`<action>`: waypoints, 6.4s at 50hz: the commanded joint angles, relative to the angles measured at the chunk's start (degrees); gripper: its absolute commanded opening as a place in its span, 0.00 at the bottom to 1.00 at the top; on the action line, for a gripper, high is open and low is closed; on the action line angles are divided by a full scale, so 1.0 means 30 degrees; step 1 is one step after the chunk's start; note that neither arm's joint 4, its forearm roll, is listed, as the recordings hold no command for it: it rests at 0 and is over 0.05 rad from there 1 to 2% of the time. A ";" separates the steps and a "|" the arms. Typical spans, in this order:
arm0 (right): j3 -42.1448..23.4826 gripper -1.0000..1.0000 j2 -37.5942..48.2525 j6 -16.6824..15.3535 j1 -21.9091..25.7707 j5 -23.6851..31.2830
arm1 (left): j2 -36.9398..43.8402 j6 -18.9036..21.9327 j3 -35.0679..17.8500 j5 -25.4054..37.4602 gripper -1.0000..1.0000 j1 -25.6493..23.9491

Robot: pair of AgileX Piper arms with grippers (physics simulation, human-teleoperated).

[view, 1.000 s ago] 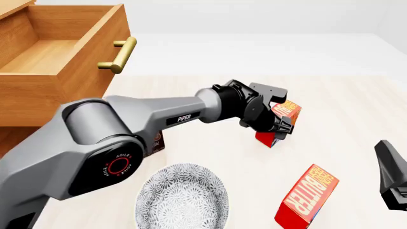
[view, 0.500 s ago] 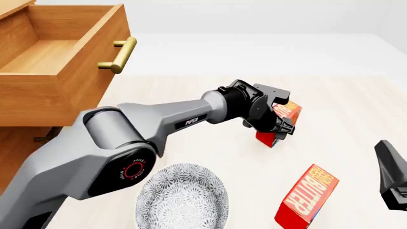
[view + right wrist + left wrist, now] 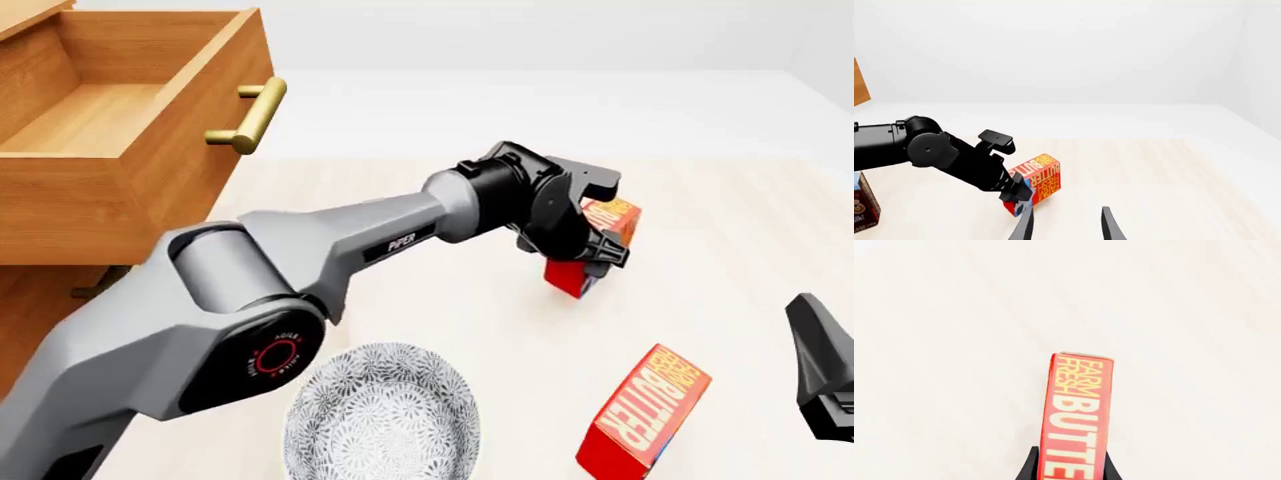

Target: Put the butter at the front in the top drawer of the cabinet and close it.

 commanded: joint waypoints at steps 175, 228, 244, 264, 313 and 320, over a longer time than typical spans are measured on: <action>0.0017 1.00 0.0006 0.0004 -0.0006 -0.0020 | -2.4197 0.3758 1.2058 0.8928 0.00 1.7603; 0.0017 1.00 0.0006 0.0000 -0.0003 -0.0021 | -2.2480 0.2853 1.6521 0.3721 0.00 1.7936; 0.0017 1.00 0.0005 0.0005 -0.0008 -0.0023 | -2.1752 0.2836 1.6428 0.3219 0.00 1.7698; 0.0017 1.00 0.0006 0.0002 -0.0005 -0.0020 | -2.1208 0.2884 1.6961 0.2436 0.00 1.7641; 0.0017 1.00 0.0005 -0.0002 0.0000 -0.0021 | -2.2086 0.2870 1.6878 0.3132 1.00 1.7696; 0.0017 1.00 0.0006 -0.0004 -0.0007 -0.0020 | -2.2312 0.3019 1.6728 0.3488 1.00 1.7778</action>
